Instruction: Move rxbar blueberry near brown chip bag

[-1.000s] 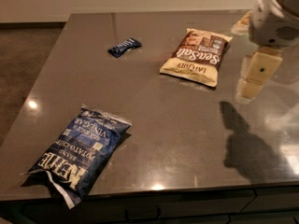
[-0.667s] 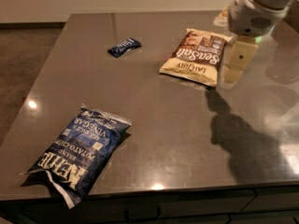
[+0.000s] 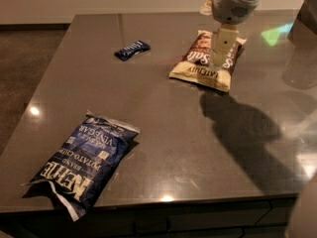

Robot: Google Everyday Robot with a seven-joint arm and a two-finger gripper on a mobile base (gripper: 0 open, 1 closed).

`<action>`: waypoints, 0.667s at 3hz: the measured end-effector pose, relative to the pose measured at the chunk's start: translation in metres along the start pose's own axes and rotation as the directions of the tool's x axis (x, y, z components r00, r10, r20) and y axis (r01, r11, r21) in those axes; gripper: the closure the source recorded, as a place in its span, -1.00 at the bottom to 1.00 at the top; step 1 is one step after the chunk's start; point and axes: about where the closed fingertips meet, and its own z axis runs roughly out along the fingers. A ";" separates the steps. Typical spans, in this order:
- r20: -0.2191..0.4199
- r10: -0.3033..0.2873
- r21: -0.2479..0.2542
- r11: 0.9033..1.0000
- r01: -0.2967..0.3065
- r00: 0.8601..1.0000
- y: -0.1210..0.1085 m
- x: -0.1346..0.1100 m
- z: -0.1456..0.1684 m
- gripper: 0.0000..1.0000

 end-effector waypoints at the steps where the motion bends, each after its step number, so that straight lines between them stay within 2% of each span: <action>1: 0.024 -0.056 0.005 0.998 0.055 0.998 -0.023 -0.011 0.017 -1.00; 2: 0.032 -0.149 -0.003 0.989 0.149 0.988 -0.041 -0.029 0.036 -1.00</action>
Offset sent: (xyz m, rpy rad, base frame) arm 0.0760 0.0630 -0.0119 -0.0713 -0.0350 0.2924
